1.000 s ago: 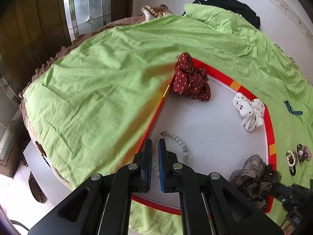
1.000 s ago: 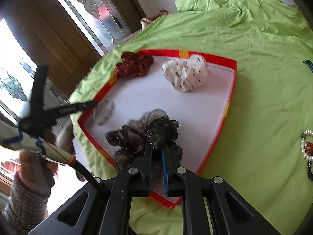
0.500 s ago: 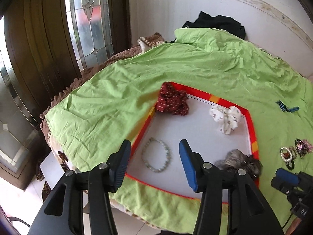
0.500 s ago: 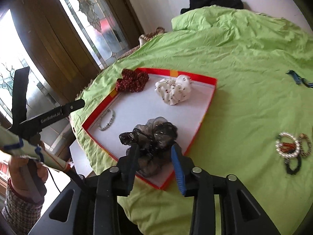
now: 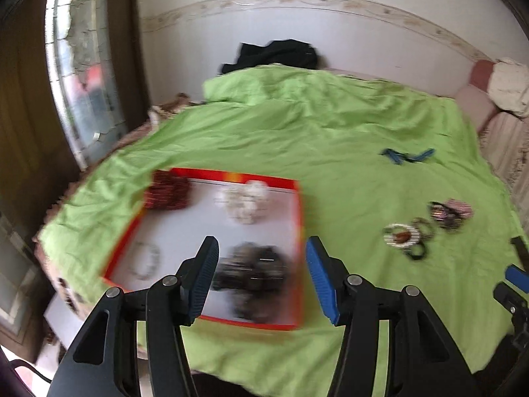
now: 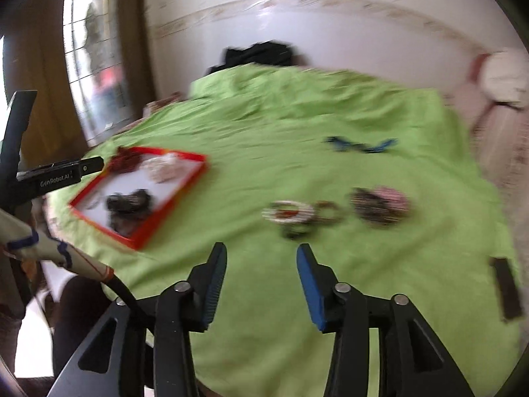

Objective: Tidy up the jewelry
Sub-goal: 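Move both open tools back to the remaining bracelets, then grasp the pearl bracelet with the left tool while the right tool grasps the leopard-print bracelet, then carry both bracelets into the tray and open both tools, then move both open tools back to the items left on the sheet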

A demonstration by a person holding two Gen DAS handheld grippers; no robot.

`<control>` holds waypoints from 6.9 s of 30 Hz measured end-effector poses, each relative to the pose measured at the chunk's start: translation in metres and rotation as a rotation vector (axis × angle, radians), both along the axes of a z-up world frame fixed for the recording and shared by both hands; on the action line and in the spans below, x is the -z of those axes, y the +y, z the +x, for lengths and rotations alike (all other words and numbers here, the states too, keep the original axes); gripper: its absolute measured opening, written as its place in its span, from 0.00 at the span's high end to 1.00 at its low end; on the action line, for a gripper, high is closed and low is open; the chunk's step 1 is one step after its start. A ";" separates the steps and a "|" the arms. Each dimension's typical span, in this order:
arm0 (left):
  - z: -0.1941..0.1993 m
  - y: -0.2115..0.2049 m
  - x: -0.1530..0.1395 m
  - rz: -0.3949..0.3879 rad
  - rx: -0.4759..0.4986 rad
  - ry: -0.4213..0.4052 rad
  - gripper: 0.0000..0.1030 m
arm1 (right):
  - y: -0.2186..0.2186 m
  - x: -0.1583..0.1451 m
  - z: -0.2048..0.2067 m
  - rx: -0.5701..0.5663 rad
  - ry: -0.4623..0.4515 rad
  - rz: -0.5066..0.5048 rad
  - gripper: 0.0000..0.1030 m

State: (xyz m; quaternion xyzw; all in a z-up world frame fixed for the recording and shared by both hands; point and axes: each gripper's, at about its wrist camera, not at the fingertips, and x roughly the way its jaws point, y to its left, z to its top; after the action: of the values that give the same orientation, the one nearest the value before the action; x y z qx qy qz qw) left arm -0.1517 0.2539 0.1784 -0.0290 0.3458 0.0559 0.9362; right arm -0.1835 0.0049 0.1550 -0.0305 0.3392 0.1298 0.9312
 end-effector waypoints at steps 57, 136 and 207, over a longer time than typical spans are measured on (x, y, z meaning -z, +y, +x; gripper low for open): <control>0.121 -0.460 -0.019 0.004 0.664 -0.027 0.42 | -0.324 0.115 -0.081 0.645 0.106 0.669 0.40; 0.114 0.022 -0.007 -0.198 0.218 0.112 0.89 | 0.011 0.009 0.179 -0.044 0.189 0.217 0.93; 0.085 -0.035 0.009 -0.044 0.160 0.123 0.47 | -0.051 0.072 0.102 -0.050 0.313 0.262 0.58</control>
State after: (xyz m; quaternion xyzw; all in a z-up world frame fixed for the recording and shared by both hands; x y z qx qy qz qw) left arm -0.0672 0.2185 0.1696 -0.0183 0.4050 -0.0248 0.9138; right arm -0.0819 -0.0457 0.0826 0.1028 0.4592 0.1992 0.8596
